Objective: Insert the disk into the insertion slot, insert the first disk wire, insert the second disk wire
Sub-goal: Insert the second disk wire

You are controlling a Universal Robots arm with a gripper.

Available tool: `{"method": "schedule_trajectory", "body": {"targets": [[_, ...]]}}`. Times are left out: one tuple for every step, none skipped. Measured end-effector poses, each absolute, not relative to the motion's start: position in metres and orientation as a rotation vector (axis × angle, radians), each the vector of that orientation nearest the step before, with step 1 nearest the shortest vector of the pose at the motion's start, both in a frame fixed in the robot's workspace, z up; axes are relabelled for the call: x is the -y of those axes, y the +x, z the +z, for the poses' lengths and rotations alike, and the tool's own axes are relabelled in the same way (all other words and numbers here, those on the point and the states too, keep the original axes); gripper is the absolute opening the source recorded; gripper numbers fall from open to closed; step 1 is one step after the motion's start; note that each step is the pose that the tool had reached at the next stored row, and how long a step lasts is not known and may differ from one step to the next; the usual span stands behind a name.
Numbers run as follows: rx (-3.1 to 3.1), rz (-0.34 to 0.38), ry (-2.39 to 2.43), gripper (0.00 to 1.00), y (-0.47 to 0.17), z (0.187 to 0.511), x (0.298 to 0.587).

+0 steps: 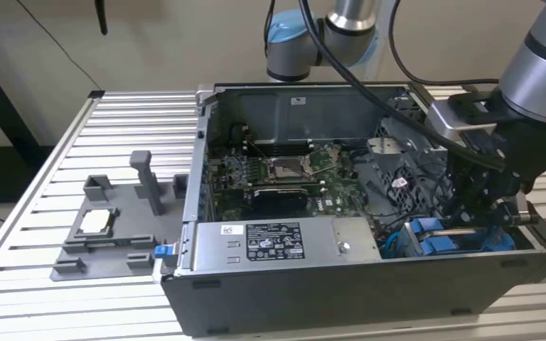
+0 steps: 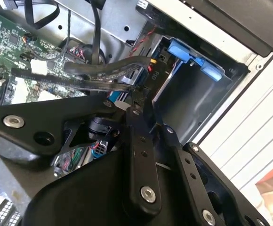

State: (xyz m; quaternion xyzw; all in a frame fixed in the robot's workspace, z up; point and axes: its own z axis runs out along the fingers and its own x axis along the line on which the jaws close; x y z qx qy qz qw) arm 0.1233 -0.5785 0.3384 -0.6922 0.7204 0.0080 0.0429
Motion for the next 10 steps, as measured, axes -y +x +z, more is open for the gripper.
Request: {"method": "schedule_trajectory", "body": {"targets": [[-2.204, 0.025, -2.116, 0.24, 0.1232, 0.3394, 0.5784], [-2.205, 0.025, -2.115, 0.24, 0.1231, 0.3405, 0.5784], [-2.205, 0.025, -2.114, 0.24, 0.123, 0.3413, 0.5784], [-2.206, 0.025, -2.113, 0.24, 0.1229, 0.3416, 0.5784], [-2.207, 0.025, -2.113, 0.24, 0.1228, 0.3415, 0.5784], [-2.207, 0.025, -2.112, 0.24, 0.1228, 0.3416, 0.5784], [-2.208, 0.025, -2.111, 0.24, 0.1228, 0.3413, 0.5784], [-2.21, 0.025, -2.109, 0.24, 0.1228, 0.3411, 0.5784], [-2.215, 0.024, -2.104, 0.24, 0.1228, 0.3408, 0.5784], [-2.223, 0.023, -2.096, 0.24, 0.1227, 0.3404, 0.5784]]}}
